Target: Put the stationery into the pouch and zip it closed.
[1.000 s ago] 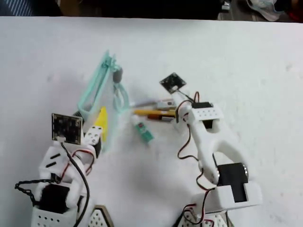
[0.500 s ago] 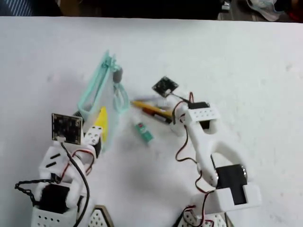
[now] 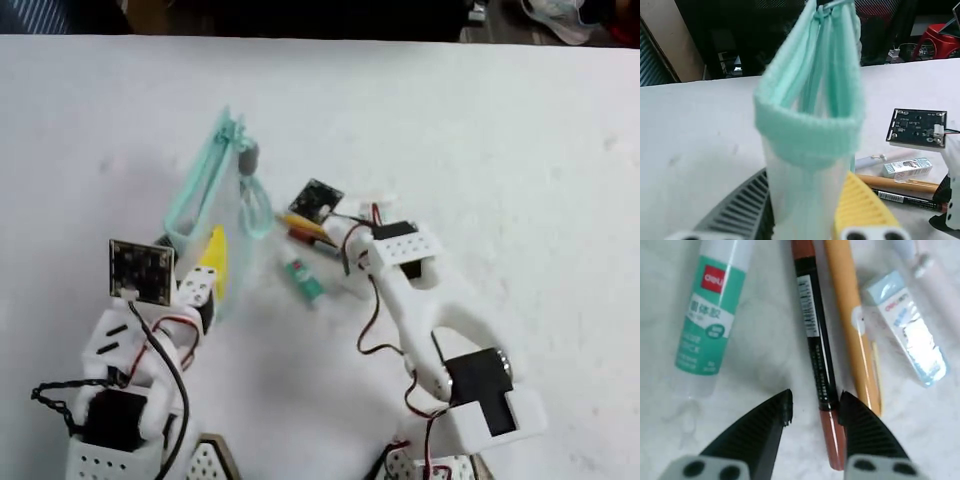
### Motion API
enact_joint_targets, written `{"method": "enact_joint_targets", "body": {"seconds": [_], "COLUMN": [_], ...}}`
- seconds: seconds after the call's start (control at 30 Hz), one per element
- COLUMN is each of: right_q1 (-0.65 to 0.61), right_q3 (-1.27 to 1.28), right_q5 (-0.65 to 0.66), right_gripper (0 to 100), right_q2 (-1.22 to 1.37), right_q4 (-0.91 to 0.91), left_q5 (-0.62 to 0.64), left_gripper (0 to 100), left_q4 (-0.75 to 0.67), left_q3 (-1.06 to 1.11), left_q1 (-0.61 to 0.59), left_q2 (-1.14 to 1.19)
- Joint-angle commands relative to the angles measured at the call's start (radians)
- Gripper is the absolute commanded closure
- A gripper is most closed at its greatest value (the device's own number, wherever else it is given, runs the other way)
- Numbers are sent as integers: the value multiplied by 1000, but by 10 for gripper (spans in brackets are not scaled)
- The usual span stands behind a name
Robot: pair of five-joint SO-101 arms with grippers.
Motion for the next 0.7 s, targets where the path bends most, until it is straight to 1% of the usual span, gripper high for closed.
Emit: {"method": "enact_joint_targets", "body": {"seconds": [0.0,0.1,0.17,0.23,0.3,0.43,0.6,0.67], "right_q1": [-21,-21,-19,15,58,90,242,265], "right_q3": [-8,-8,-2,9,3,-6,-26,-31], "right_q5": [12,35,141,218,224,230,233,233], "right_gripper": [865,865,874,920,982,985,978,977], "right_q2": [-15,-15,-15,-8,4,10,-30,-73], "right_q4": [-13,22,85,125,124,125,145,191], "left_q5": [12,12,12,12,12,12,12,12], "left_gripper": [866,866,866,866,866,866,866,866], "left_q4": [-25,-25,-25,-25,-25,-25,-25,-25], "left_q3": [-3,-3,-3,-3,-3,-3,-3,-3], "left_q1": [2,-1,-2,-2,-1,2,2,2], "left_q2": [7,7,7,7,7,7,7,7]}}
